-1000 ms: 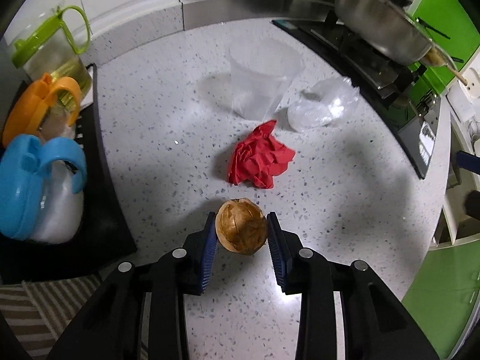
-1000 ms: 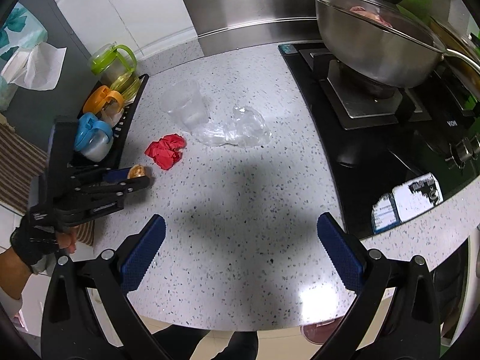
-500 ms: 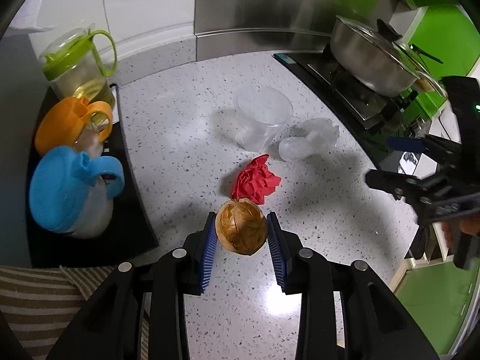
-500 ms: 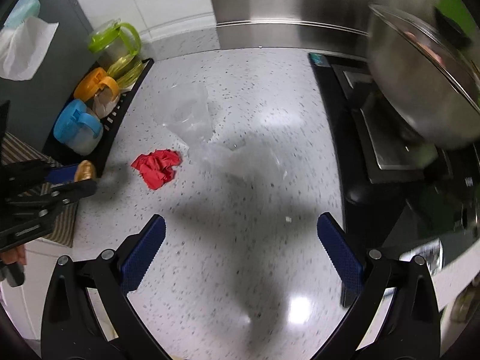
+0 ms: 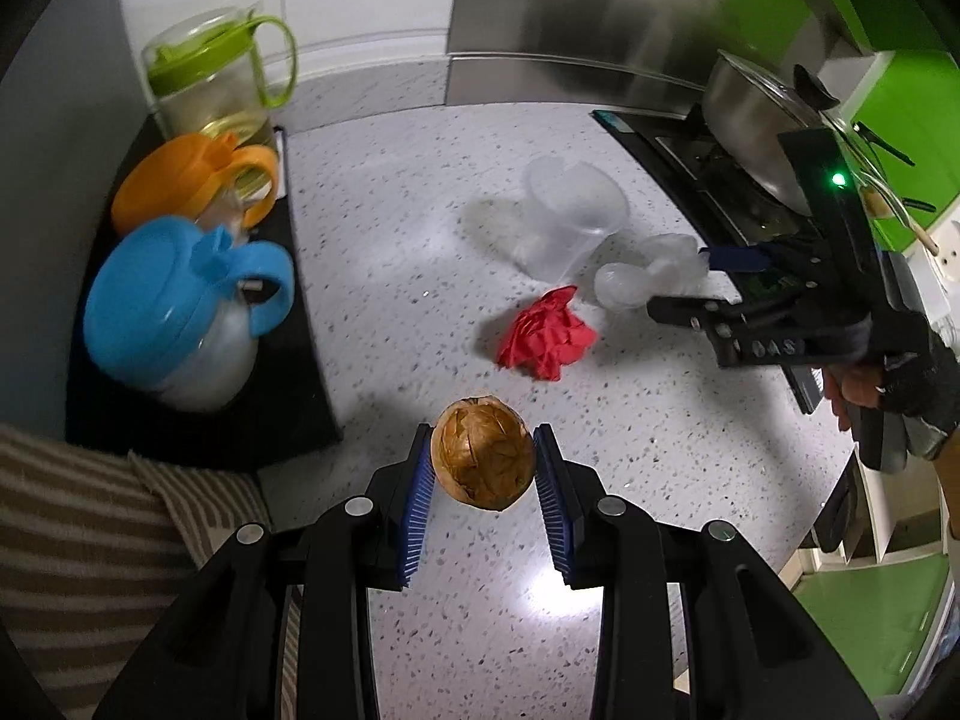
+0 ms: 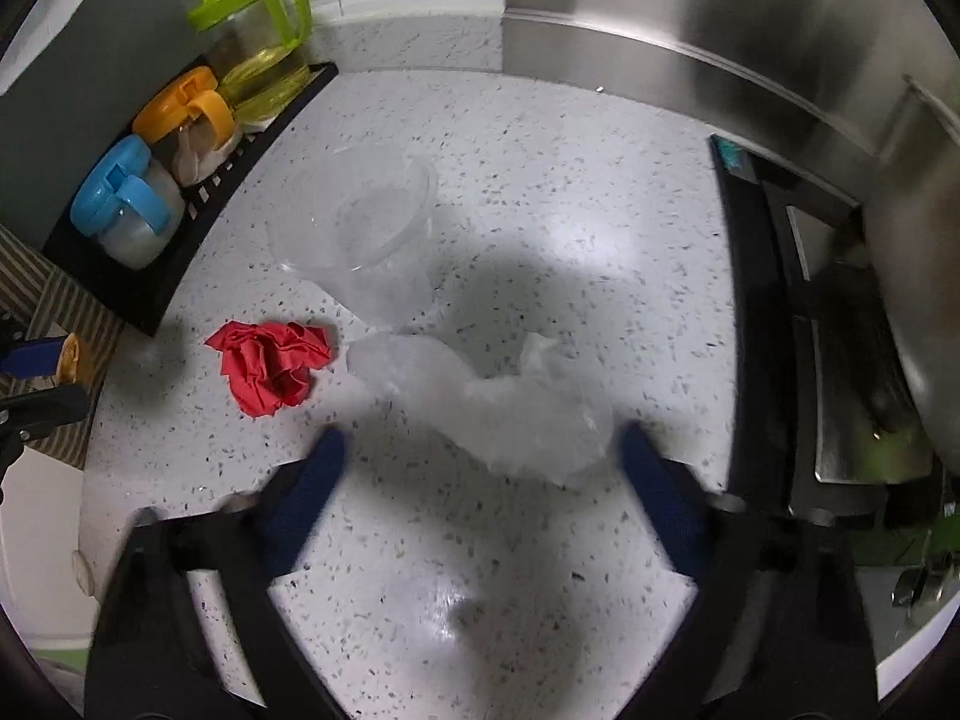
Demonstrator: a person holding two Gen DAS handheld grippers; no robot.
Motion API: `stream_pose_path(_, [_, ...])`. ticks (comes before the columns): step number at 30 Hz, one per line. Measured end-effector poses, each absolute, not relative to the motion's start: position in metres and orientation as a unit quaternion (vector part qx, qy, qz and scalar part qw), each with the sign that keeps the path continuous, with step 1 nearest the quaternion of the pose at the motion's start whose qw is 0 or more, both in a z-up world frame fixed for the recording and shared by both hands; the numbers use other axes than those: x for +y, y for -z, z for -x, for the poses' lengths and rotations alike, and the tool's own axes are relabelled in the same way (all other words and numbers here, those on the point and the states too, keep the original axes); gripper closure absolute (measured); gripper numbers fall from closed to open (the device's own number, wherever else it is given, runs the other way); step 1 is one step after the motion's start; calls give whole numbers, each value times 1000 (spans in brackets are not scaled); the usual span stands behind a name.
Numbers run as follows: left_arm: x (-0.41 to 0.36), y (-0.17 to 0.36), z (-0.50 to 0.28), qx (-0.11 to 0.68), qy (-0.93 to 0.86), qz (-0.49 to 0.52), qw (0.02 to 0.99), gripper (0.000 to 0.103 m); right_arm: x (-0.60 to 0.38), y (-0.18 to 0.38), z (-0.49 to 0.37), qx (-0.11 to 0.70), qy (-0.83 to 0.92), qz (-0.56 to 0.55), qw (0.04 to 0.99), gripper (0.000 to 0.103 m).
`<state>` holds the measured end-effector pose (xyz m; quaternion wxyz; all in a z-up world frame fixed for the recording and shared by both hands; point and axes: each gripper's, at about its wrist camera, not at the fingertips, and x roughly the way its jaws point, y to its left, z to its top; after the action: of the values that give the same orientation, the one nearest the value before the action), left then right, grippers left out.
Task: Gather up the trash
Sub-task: 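Grasp the clear plastic bag with the right gripper while the left holds the peel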
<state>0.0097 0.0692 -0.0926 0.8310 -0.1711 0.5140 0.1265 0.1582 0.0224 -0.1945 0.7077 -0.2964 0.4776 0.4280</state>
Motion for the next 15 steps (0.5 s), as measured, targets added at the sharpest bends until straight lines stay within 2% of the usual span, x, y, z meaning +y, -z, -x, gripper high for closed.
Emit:
stream_pose_path(5, [70, 95, -2, 513, -135, 177, 829, 70, 25, 199, -159, 485, -435, 290, 701, 83])
stream_pose_path(8, [68, 95, 2, 513, -135, 179, 829, 70, 22, 196, -156, 484, -441, 284, 701, 97])
stream_pose_path(15, [59, 85, -3, 509, -116, 167, 836, 70, 1, 173, -147, 482, -432, 248, 721, 100])
